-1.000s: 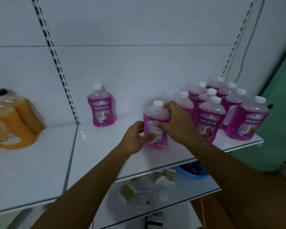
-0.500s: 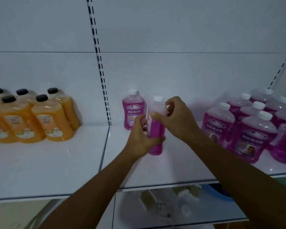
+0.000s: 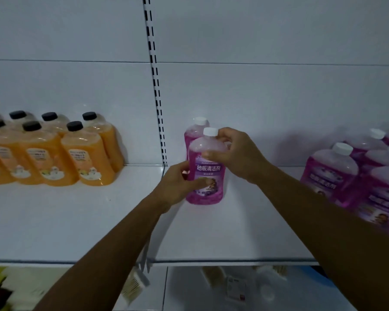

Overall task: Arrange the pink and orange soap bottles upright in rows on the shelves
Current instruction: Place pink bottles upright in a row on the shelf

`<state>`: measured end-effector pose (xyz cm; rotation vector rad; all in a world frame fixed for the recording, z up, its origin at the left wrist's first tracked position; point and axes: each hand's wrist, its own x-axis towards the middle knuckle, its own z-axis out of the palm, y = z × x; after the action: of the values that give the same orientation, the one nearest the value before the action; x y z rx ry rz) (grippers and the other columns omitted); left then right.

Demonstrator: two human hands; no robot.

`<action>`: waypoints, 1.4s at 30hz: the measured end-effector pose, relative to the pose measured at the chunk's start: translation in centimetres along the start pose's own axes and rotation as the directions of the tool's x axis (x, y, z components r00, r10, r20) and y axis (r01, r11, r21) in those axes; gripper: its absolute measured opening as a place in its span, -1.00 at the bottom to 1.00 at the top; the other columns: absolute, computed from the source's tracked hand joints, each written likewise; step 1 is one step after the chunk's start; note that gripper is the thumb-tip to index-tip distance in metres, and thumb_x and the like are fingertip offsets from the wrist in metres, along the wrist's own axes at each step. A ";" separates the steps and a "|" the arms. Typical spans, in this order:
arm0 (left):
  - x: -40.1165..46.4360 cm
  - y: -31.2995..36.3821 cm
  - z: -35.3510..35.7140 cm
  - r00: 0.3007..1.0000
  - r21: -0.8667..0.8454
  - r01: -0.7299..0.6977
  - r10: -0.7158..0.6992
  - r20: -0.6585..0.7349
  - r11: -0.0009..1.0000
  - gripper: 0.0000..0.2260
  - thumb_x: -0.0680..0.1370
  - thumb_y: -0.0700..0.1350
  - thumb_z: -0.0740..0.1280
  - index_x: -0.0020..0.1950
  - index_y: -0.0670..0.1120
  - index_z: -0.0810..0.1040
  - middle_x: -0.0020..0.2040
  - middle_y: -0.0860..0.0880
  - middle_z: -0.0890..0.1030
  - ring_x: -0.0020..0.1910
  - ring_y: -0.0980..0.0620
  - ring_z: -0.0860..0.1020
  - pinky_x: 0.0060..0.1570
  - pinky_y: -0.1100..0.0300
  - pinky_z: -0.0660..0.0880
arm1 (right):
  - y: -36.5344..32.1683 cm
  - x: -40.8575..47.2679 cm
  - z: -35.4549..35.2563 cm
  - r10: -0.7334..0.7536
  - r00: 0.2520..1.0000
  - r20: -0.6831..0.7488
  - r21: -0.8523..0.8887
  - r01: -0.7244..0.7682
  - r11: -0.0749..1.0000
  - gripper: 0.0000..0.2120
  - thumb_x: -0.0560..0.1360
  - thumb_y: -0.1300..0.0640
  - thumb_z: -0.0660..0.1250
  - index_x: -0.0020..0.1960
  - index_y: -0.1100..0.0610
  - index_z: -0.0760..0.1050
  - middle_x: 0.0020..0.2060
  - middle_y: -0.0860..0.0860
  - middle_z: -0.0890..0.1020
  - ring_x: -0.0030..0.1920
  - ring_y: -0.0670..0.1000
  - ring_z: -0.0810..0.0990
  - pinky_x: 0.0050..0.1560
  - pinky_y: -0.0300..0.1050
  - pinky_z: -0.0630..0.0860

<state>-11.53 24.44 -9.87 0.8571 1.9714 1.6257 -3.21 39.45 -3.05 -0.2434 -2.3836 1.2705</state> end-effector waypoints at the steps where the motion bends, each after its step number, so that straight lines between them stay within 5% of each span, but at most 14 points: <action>1: 0.4 -0.3 0.0 0.997 0.068 -0.019 0.024 -0.077 0.998 -0.54 0.37 -0.09 0.54 0.23 -0.07 0.53 0.04 0.01 0.65 0.00 0.04 0.63 -0.10 0.23 0.60 | 0.1 0.3 0.6 -0.022 0.999 -0.048 -0.074 0.018 0.997 -0.53 0.36 0.05 0.54 0.20 0.09 0.48 0.01 -0.03 0.60 -0.03 0.00 0.61 -0.05 -0.13 0.60; 5: 2.5 -1.6 -0.6 0.979 0.193 -0.049 0.085 -0.186 0.980 -0.53 0.37 -0.09 0.55 0.22 -0.10 0.51 0.05 0.01 0.64 0.00 0.03 0.61 -0.02 0.17 0.58 | 0.6 1.3 2.2 -0.051 0.984 -0.169 -0.154 0.024 0.988 -0.53 0.35 0.07 0.55 0.18 0.09 0.45 -0.02 -0.06 0.55 -0.04 -0.02 0.55 -0.14 -0.31 0.48; 9: 3.7 -2.0 -1.5 0.978 0.227 -0.073 0.114 -0.176 0.971 -0.53 0.40 -0.10 0.52 0.27 -0.12 0.51 0.06 0.02 0.62 -0.06 0.11 0.59 -0.17 0.43 0.52 | 1.4 2.7 3.5 -0.104 0.977 -0.186 -0.267 0.052 0.962 -0.48 0.35 0.06 0.54 0.23 0.13 0.43 0.05 0.00 0.48 0.01 -0.02 0.48 0.00 -0.23 0.46; 14: 4.6 -2.5 -2.5 0.987 0.278 -0.029 0.071 -0.142 0.960 -0.51 0.44 -0.07 0.48 0.33 -0.13 0.48 0.18 -0.05 0.62 0.02 0.01 0.59 0.03 0.16 0.55 | 1.8 3.7 4.4 -0.087 0.980 -0.181 -0.289 0.032 0.957 -0.48 0.36 0.04 0.54 0.22 0.14 0.41 0.04 0.01 0.45 0.00 -0.04 0.45 0.02 -0.23 0.46; 18: 4.5 -3.1 -2.3 0.986 0.271 -0.027 0.070 -0.151 0.962 -0.50 0.44 -0.07 0.48 0.35 -0.13 0.46 0.19 -0.05 0.61 0.05 0.01 0.59 0.03 0.18 0.54 | 2.1 3.8 4.2 -0.107 0.983 -0.151 -0.313 0.055 0.948 -0.48 0.34 0.03 0.55 0.18 0.14 0.40 0.01 -0.03 0.42 -0.02 -0.05 0.43 -0.10 -0.37 0.34; 24: 4.0 -3.2 -1.9 0.983 0.311 -0.032 0.086 -0.162 0.950 -0.50 0.46 -0.04 0.47 0.35 -0.14 0.46 0.20 -0.05 0.61 0.06 0.04 0.59 0.05 0.22 0.53 | 2.4 3.4 4.6 -0.109 0.980 -0.166 -0.316 0.052 0.947 -0.43 0.36 0.02 0.54 0.26 0.16 0.39 0.08 0.02 0.46 0.04 -0.06 0.43 0.03 -0.24 0.44; 29: 3.4 -3.2 -0.9 0.978 0.403 -0.024 0.105 -0.180 0.915 -0.55 0.51 -0.03 0.42 0.36 -0.14 0.46 0.21 -0.09 0.61 0.11 -0.06 0.60 0.07 0.19 0.50 | 2.7 2.9 4.8 -0.103 0.972 -0.211 -0.348 0.023 0.937 -0.40 0.37 -0.05 0.52 0.29 0.13 0.38 0.13 0.06 0.50 0.11 0.07 0.51 0.10 0.05 0.57; 32: 2.4 -3.8 0.1 0.928 0.505 0.112 0.091 -0.360 0.856 -0.45 0.47 0.09 0.43 0.37 -0.12 0.40 0.23 -0.09 0.55 0.13 -0.07 0.57 0.11 0.06 0.54 | 2.7 2.2 5.0 -0.126 0.966 -0.224 -0.370 0.035 0.928 -0.37 0.40 -0.08 0.48 0.35 0.15 0.36 0.18 0.08 0.51 0.15 0.10 0.51 0.13 0.09 0.54; 34: 0.8 -4.1 1.0 0.885 0.522 0.073 0.186 -0.427 0.850 -0.58 0.45 0.12 0.45 0.18 -0.07 0.45 0.05 -0.03 0.57 -0.07 0.01 0.58 -0.08 0.12 0.56 | 2.8 1.4 4.9 -0.131 0.968 -0.216 -0.370 0.042 0.928 -0.33 0.42 -0.12 0.46 0.40 0.14 0.33 0.22 0.09 0.51 0.19 0.11 0.49 0.17 0.10 0.51; 39: -0.5 -3.0 4.2 0.925 0.538 -0.189 0.333 -0.184 0.821 -0.81 0.50 0.00 0.42 -0.06 -0.10 0.53 -0.12 -0.03 0.62 -0.18 0.01 0.57 -0.15 0.29 0.47 | 3.0 -1.4 1.5 -0.113 0.947 -0.301 -0.393 -0.015 0.919 -0.32 0.51 -0.08 0.37 0.51 0.13 0.20 0.42 0.08 0.37 0.40 0.08 0.33 0.33 -0.01 0.35; 42: 0.6 -1.5 7.5 0.940 0.488 -0.270 0.336 -0.052 0.830 -0.78 0.52 -0.03 0.40 0.07 -0.10 0.52 -0.02 0.00 0.60 -0.06 0.06 0.56 -0.09 0.40 0.39 | 3.2 -3.6 -2.6 -0.153 0.915 -0.373 -0.512 -0.065 0.856 -0.38 0.51 0.04 0.37 0.48 0.14 0.23 0.43 0.08 0.35 0.44 0.08 0.25 0.37 0.01 0.33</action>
<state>-7.12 29.99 -12.91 1.3347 2.4927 1.3984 1.03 41.96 -5.45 -0.5479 -2.2880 0.4600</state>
